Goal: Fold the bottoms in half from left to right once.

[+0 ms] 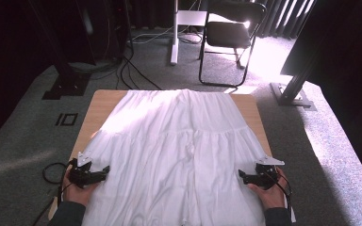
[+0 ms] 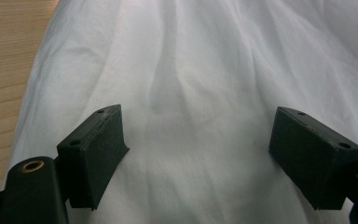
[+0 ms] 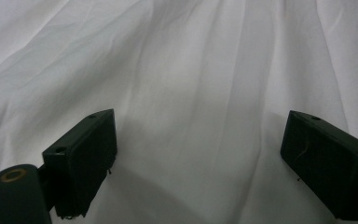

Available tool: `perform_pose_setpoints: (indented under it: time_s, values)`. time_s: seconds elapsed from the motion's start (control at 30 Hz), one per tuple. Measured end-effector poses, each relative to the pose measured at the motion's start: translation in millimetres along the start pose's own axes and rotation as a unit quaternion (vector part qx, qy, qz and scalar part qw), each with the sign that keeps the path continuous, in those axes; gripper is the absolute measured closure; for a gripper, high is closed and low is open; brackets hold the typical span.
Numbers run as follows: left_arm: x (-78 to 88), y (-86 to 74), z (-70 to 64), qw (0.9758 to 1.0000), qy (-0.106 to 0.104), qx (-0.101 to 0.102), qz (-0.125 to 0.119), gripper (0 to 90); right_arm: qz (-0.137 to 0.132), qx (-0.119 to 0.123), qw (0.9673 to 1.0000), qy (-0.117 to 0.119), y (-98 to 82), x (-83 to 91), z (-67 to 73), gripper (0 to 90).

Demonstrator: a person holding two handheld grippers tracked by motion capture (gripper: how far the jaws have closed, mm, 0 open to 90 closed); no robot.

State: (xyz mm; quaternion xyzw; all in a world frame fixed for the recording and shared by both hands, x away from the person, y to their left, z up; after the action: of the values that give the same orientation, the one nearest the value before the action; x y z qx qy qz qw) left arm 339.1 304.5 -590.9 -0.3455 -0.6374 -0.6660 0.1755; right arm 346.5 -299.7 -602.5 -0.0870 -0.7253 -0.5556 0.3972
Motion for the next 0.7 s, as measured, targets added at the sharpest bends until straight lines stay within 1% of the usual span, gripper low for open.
perform_pose_setpoints:
  time_s: [0.2,0.3,0.57,0.63,0.67,0.7]
  values:
    - [-0.1,0.2,0.2,1.0,0.001,0.002,-0.001,19.2,0.0,0.0,1.0,0.0,0.1,0.0,0.1,9.9]
    - [0.2,0.3,0.8,1.0,0.004,0.007,-0.004,21.5,0.0,0.0,1.0,0.0,0.1,0.0,0.1,9.9]
    - [1.4,0.2,1.0,0.9999,0.009,0.01,-0.005,24.6,0.0,0.0,1.0,0.0,0.0,0.0,0.2,10.0]
    - [2.0,0.2,0.8,0.9999,0.009,0.01,-0.005,28.5,0.0,0.0,1.0,0.0,0.0,0.0,0.2,10.0]
    - [6.1,1.4,1.0,0.9998,0.017,0.006,-0.007,30.1,0.0,0.0,1.0,0.0,0.0,0.1,0.2,10.1]
    - [9.2,2.9,1.8,0.9996,0.025,0.002,-0.011,29.5,0.0,0.0,1.0,0.0,0.0,0.1,0.2,10.2]
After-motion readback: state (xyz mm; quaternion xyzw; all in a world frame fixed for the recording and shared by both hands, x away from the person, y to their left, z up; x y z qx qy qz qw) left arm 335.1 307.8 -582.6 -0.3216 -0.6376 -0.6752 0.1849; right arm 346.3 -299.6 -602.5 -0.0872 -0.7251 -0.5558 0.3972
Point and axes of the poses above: each handheld gripper's, and its own axes: x roughly backward along the jaws, y roughly out of its top, z roughly to its left, the point moved 5 cm from there along -x, roughly forward along the jaws, and after that the axes turned 6 degrees about x, right-handed, at the moved point
